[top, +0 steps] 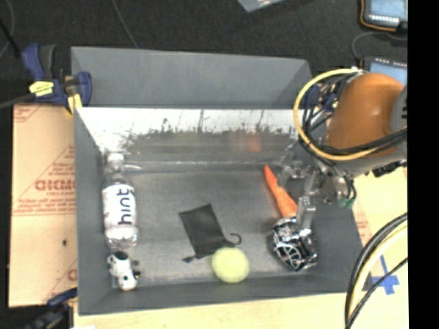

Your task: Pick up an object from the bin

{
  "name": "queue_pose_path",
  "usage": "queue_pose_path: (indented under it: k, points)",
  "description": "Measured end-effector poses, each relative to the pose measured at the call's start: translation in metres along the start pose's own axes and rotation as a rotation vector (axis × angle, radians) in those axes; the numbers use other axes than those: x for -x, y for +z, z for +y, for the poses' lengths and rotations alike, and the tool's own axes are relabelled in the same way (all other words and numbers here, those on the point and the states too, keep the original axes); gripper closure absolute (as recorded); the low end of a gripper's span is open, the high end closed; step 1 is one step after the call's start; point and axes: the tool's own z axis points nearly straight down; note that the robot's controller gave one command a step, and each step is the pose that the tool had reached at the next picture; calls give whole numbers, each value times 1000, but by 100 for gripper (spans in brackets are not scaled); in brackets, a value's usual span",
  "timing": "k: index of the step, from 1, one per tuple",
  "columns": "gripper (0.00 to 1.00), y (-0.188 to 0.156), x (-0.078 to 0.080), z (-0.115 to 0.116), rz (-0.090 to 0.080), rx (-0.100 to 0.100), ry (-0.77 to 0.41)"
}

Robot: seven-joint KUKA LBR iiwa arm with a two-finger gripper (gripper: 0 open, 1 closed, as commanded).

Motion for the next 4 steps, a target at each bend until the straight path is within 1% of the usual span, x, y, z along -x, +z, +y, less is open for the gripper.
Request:
queue_pose_path:
  k: [1, 2, 3, 4]
  points:
    - [0, -5, 2, 0, -8, -1, -3]
    - [0, 26, -9, 38, -8, -2, -111]
    - [0, 39, -31, 29, -6, -1, -431]
    - [0, 56, 1, 69, -10, -7, -811]
